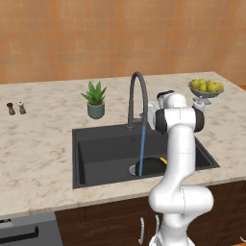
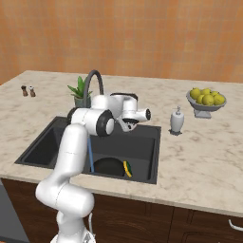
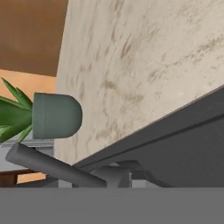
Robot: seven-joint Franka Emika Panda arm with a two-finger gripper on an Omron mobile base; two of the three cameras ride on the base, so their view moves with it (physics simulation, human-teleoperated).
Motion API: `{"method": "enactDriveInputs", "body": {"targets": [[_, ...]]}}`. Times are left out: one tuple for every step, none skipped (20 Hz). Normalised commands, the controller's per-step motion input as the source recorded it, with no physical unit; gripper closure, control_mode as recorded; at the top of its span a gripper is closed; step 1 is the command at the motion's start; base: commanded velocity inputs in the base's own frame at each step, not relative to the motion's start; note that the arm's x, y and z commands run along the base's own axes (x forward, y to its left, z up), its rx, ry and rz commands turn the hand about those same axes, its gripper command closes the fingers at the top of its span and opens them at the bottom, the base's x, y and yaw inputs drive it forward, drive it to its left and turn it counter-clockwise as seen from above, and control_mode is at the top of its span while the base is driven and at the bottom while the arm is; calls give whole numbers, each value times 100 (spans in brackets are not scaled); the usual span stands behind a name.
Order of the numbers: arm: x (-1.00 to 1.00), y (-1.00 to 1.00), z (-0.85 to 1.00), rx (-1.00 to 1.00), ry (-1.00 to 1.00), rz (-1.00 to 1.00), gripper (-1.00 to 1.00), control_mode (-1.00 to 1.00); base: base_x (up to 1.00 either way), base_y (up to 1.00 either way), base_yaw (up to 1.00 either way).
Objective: Pick the pan and sponge and place them into the sink. Then turn on the water.
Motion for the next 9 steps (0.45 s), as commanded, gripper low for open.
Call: {"method": "enactDriveInputs", "body": {"targets": [[0,0,0,0,0,0,100,-100,0,0,0],[0,0,0,0,0,0,100,-100,0,0,0],[0,0,0,0,0,0,100,-100,0,0,0],[0,0,0,0,0,0,100,-100,0,0,0],[0,0,0,0,0,0,100,-100,0,0,0],[0,0,0,0,0,0,100,-100,0,0,0],[0,0,0,0,0,0,100,-100,0,0,0],[0,0,0,0,0,0,100,-100,0,0,0],[0,0,0,0,0,0,100,-100,0,0,0]]}}
